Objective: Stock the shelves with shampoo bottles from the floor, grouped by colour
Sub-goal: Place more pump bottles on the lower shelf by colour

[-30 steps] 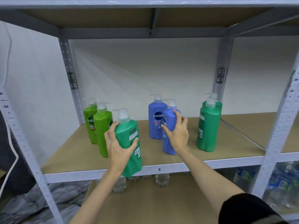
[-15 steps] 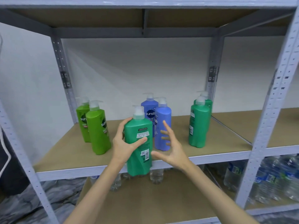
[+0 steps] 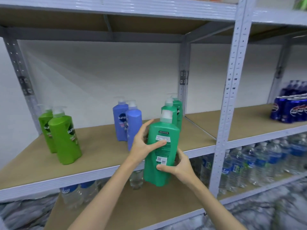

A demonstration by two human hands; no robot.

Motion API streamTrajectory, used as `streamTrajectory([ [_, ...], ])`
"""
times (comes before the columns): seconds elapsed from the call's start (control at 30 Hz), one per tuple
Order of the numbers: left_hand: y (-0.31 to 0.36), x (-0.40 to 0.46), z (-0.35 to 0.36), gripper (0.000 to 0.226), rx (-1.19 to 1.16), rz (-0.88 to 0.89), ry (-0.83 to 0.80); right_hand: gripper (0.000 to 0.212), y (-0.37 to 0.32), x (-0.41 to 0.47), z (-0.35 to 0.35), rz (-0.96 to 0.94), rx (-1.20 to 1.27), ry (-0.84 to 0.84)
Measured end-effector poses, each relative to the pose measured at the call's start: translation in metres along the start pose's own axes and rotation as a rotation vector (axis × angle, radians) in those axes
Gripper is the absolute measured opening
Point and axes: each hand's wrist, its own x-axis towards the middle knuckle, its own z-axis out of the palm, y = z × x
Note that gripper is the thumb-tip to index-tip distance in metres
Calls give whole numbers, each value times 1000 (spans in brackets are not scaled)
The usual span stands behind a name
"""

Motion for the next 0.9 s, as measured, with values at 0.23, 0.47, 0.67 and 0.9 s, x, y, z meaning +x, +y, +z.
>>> streamTrajectory([
  [0.23,-37,31,24,52,255,-119,31,77,-5,18,-50,-30,-7,299],
  [0.47,-115,26,14,54,949,-219,-182,97,12,80,-101,-89,-354,494],
  [0.67,-132,39,15,59,1088,-237,-280,112,23,118,-110,-97,-596,479],
  [0.9,-137,38,19,87,1063,-214,-224,107,43,146,-103,-47,-590,482],
])
